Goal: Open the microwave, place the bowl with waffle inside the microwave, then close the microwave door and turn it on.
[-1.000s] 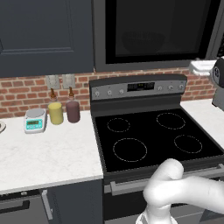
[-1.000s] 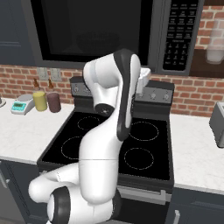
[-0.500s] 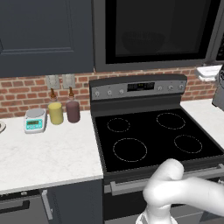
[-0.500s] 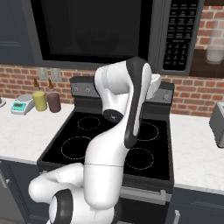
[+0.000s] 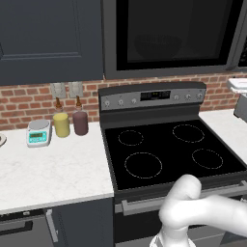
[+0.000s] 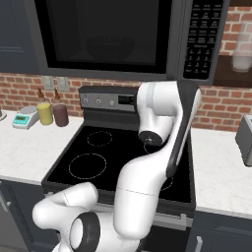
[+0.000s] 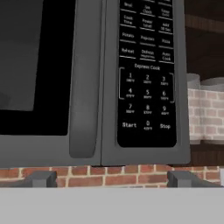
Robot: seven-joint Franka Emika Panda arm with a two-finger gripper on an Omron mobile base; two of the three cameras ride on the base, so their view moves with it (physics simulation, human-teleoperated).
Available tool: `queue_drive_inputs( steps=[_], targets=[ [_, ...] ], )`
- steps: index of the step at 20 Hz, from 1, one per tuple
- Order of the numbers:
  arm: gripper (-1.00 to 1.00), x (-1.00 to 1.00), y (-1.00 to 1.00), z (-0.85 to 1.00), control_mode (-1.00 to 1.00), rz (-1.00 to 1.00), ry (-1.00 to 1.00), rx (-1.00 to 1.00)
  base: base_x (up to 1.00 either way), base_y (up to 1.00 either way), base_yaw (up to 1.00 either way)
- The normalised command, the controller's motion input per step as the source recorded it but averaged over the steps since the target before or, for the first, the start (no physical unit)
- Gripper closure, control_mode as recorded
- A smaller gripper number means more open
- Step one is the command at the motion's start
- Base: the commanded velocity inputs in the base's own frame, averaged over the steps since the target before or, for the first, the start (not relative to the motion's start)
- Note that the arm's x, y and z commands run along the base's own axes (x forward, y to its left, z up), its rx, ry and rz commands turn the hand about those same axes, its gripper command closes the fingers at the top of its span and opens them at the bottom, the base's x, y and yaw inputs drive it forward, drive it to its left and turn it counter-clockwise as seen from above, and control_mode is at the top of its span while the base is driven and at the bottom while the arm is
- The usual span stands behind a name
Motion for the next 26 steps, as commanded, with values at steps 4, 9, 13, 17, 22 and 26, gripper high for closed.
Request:
queue_drive_inputs(
  steps=[4, 9, 13, 17, 22, 26],
  targets=[
    [-1.0, 0.0, -0.44, 0.19, -1.0, 0.06, 0.13, 0.14, 0.0, 0.0, 0.0],
    [-1.0, 0.03, -0.19, 0.3, -1.0, 0.05, 0.09, 0.07, 0.0, 0.0, 0.0],
    [-1.0, 0.01, -0.24, 0.26, -1.0, 0.03, 0.07, 0.03, 0.0, 0.0, 0.0],
    [-1.0, 0.0, -0.39, 0.17, -1.0, 0.0, 0.02, 0.0, 0.0, 0.0, 0.0],
    [-1.0, 0.0, -0.4, 0.13, -1.0, 0.0, 0.0, 0.0, 0.0, 0.0, 0.0],
    [-1.0, 0.0, -0.29, 0.25, -1.0, 0.0, 0.0, 0.0, 0.0, 0.0, 0.0]
  ],
)
